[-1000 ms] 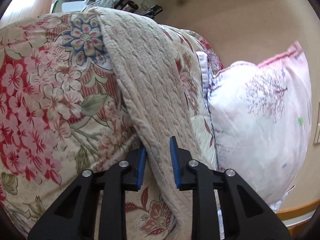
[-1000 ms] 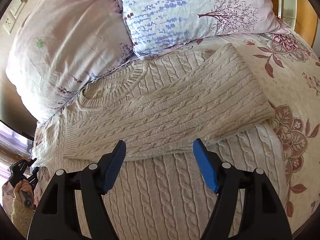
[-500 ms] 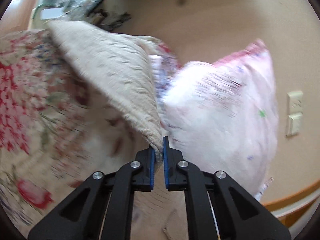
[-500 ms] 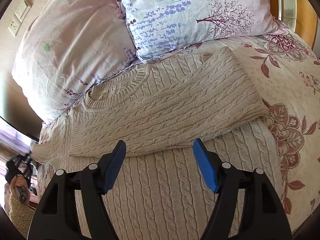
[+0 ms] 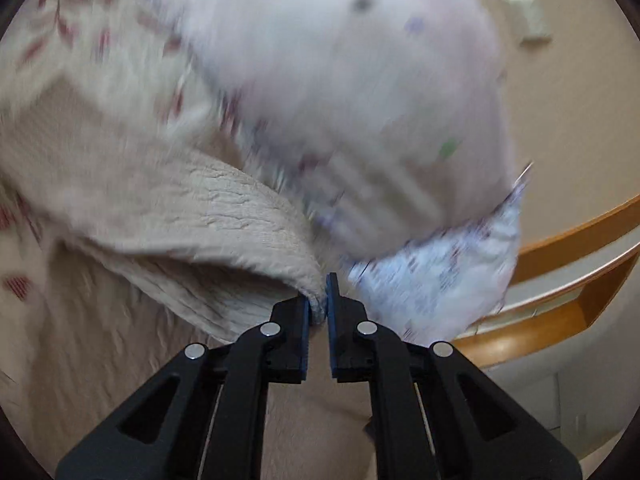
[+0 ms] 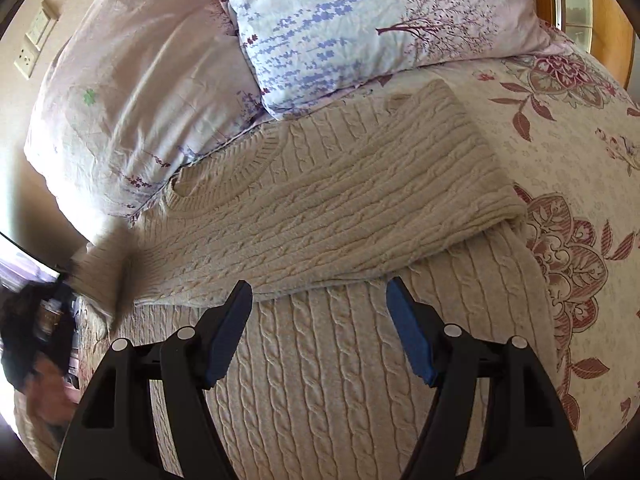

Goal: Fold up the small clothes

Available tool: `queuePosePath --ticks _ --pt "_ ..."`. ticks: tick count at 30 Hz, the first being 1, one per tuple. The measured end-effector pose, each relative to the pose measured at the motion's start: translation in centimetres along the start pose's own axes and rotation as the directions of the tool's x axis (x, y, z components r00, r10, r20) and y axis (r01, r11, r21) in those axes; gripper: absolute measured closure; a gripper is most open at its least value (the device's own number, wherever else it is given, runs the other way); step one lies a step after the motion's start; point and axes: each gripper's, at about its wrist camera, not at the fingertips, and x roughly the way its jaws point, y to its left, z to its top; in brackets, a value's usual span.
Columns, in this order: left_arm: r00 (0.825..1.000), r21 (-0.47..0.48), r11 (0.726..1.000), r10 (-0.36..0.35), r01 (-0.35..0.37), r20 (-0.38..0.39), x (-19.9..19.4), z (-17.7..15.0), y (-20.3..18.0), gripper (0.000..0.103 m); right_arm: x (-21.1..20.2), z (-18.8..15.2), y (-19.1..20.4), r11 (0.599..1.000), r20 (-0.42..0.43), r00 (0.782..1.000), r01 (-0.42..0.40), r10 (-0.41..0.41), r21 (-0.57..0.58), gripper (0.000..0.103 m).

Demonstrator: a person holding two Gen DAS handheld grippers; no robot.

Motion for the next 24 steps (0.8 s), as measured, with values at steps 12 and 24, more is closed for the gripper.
queuePosePath --ticks 12,24 --pt "0.996 -0.143 0.988 0.064 -0.054 0.064 -1.6 1.0 3.7 0.069 -0.3 -0.1 -0.8 1.0 -0.012 1.0 0.016 -0.016 -0.01 0.032" --pt "0.978 -0.221 0.975 0.062 -0.017 0.2 -3.8 5.3 3.9 0.095 -0.3 0.0 -1.0 0.999 -0.013 1.0 -0.005 0.005 -0.034 0.032"
